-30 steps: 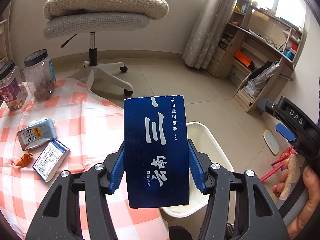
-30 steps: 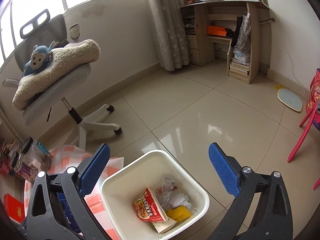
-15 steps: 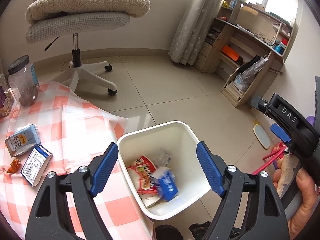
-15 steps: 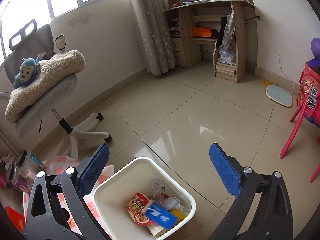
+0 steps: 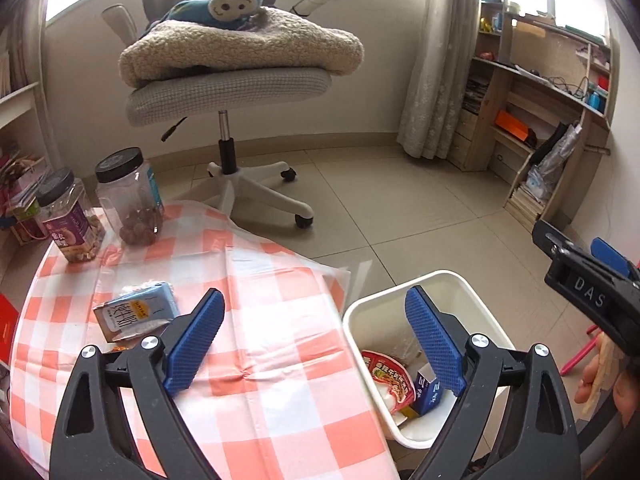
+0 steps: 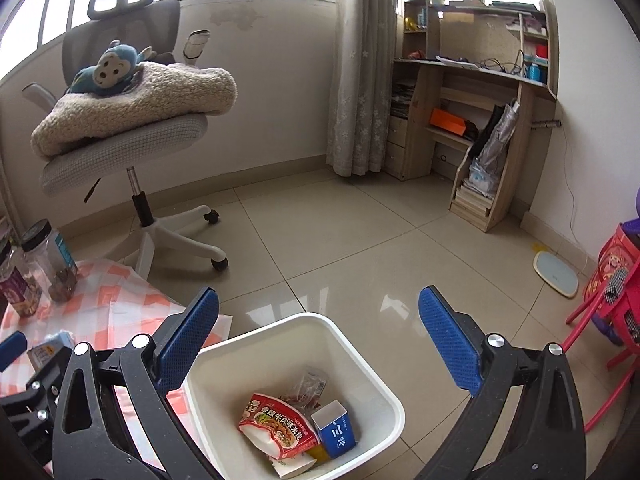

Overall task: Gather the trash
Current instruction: 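Move both tools back toward the table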

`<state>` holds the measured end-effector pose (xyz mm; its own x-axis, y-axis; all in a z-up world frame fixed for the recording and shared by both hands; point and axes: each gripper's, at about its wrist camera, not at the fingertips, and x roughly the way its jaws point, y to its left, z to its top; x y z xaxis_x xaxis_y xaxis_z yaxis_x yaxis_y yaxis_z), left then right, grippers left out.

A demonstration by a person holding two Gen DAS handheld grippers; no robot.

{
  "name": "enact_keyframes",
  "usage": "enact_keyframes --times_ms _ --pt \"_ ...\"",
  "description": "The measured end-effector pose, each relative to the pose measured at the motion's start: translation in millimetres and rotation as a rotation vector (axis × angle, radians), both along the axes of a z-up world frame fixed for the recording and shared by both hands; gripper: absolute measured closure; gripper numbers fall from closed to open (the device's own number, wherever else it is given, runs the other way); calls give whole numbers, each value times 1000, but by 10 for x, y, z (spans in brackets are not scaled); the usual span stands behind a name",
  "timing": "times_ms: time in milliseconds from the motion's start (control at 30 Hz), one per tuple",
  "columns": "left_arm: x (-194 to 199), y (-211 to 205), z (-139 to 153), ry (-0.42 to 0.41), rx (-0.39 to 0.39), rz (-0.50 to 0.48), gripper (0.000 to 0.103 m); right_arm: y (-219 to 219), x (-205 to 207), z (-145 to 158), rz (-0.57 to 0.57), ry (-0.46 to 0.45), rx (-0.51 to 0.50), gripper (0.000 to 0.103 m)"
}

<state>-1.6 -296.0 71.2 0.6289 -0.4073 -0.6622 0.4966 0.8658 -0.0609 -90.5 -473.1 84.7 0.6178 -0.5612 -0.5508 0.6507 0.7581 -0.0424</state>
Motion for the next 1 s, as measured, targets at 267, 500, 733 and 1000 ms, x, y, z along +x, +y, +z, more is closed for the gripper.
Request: enact_keyframes --times_ms 267,500,733,1000 --pt "223 444 -86 8 11 101 11 447 329 -104 95 73 -40 7" --pt "389 843 -127 41 2 173 11 791 576 -158 158 99 -42 7" --pt "641 1248 -474 133 98 274 10 1091 809 -266 226 138 -5 7" --pt "1113 1864 -1037 281 296 257 10 1386 1066 -420 307 194 44 7"
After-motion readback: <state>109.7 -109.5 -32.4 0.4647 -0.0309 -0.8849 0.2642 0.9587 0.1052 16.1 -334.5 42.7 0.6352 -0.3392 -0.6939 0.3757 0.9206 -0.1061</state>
